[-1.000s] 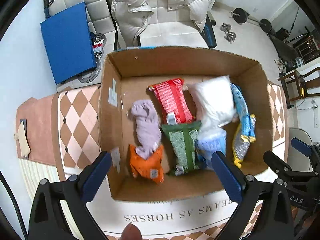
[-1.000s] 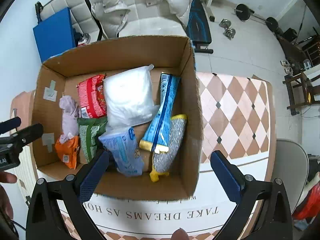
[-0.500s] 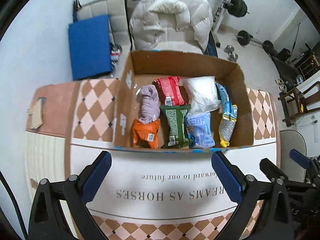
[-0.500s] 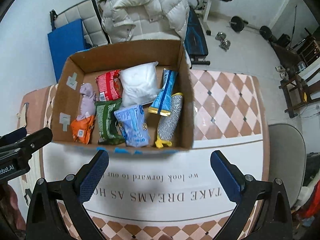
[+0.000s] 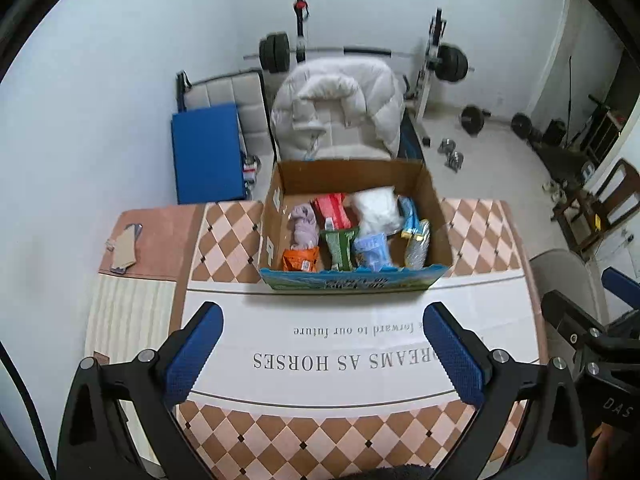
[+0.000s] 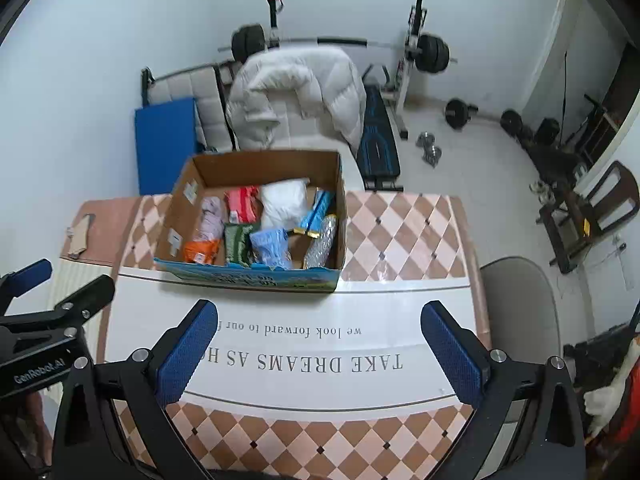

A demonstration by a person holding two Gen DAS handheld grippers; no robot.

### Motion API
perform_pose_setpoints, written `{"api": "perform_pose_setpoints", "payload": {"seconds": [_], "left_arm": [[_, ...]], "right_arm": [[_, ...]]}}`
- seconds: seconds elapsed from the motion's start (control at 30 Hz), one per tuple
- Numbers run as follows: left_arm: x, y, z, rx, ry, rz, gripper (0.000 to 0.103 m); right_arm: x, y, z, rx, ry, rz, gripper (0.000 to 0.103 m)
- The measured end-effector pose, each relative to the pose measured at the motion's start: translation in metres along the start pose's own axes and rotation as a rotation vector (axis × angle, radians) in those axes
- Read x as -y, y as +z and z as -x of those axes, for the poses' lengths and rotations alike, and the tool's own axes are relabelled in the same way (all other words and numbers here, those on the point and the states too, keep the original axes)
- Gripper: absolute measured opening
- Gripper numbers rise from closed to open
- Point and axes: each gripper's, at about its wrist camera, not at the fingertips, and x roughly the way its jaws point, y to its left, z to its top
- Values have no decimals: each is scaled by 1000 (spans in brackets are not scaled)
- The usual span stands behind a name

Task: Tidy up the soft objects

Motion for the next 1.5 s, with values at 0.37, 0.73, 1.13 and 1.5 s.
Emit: {"api": "perform_pose_setpoints", "payload": {"seconds": [0.37,0.73,1.13,1.5], "left_arm": [[3,-23,73,81,-10,16,102],[-3,-35,82,99,-2,55,102],[-9,-20,67,174,63,48,103],[-9,-3,40,136,72,42,103]], "right_arm": [[4,-26,96,115,31,10,103],[1,-44,126,133,27,0,103],[-9,-23,104,176,-25,-14,103],[-18,1,80,169,-38,-18,103]]}}
